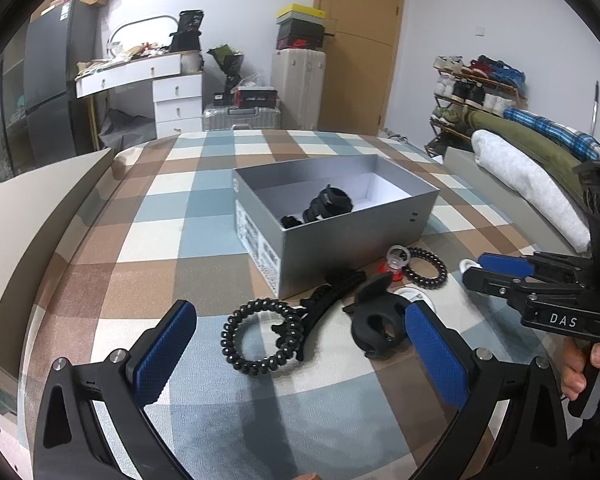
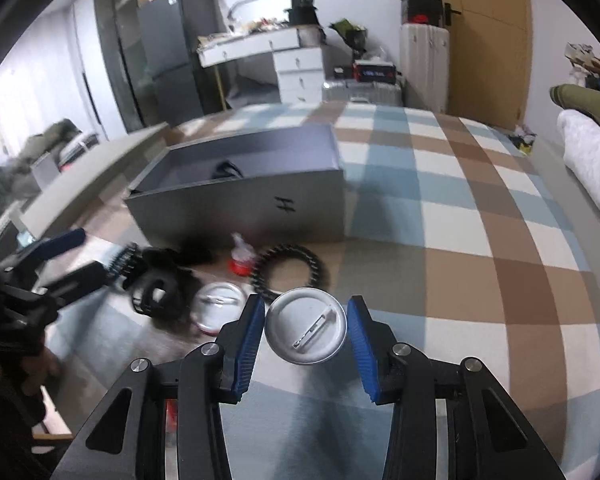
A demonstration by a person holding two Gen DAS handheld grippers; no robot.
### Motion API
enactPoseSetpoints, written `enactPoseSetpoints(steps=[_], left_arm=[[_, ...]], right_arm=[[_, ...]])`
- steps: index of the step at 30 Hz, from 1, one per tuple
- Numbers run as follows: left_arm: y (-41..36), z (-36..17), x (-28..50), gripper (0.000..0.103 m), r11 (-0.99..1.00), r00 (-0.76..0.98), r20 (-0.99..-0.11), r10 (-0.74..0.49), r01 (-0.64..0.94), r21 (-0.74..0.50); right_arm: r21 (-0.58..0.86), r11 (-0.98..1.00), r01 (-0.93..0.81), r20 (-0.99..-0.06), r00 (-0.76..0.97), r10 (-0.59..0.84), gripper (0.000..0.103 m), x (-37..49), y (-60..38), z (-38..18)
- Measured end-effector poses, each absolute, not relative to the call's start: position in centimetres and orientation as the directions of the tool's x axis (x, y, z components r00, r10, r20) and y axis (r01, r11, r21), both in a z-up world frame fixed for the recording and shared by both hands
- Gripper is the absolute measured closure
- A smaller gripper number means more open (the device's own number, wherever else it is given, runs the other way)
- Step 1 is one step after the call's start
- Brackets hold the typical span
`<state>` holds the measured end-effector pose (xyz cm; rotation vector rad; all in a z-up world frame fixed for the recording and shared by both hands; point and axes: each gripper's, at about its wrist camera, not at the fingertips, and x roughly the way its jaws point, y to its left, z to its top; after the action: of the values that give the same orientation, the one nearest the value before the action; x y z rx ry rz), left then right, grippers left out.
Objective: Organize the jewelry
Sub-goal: 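Grasp a black claw clip with the left tool while the right tool holds the badge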
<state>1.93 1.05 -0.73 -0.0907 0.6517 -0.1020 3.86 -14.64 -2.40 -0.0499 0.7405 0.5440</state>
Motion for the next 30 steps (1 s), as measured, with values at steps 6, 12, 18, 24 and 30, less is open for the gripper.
enactPoseSetpoints(steps=[6,12,18,24,30], left_arm=[[-0.3,-0.8,2.4,0.001,0.977,0.731,-0.648,-0.213,0.158,-0.143],[-1.2,-0.4,2.1,0.006,0.957,0.709,-0.644,-0.288,0.232,-0.173],[-2.9,-0.6,2.3,0.031,0.941,0.678,-0.657,-0.329,0.290,-0.172],[-3.6,-1.3,3.3,0.033,0.952,0.655,-0.696,-0.294,0.267,-0.151],[-3.9,-1.7,4.6,0.044,0.961,0.636,-0.724,-0.267,0.232,-0.151]], right_arm=[[0.166,0.831,-0.531,-0.617,0.602,0.508,0.061,3.0,-14.0,-1.9],[0.191,0.824,-0.534,-0.608,0.594,0.526,0.061,3.3,-14.2,-2.0],[0.206,0.820,-0.533,-0.603,0.591,0.536,0.061,3.2,-14.5,-1.8],[0.220,0.819,-0.529,-0.600,0.589,0.541,0.061,3.3,-14.8,-1.7],[0.221,0.818,-0.530,-0.599,0.589,0.543,0.061,3.4,-14.9,-1.6]])
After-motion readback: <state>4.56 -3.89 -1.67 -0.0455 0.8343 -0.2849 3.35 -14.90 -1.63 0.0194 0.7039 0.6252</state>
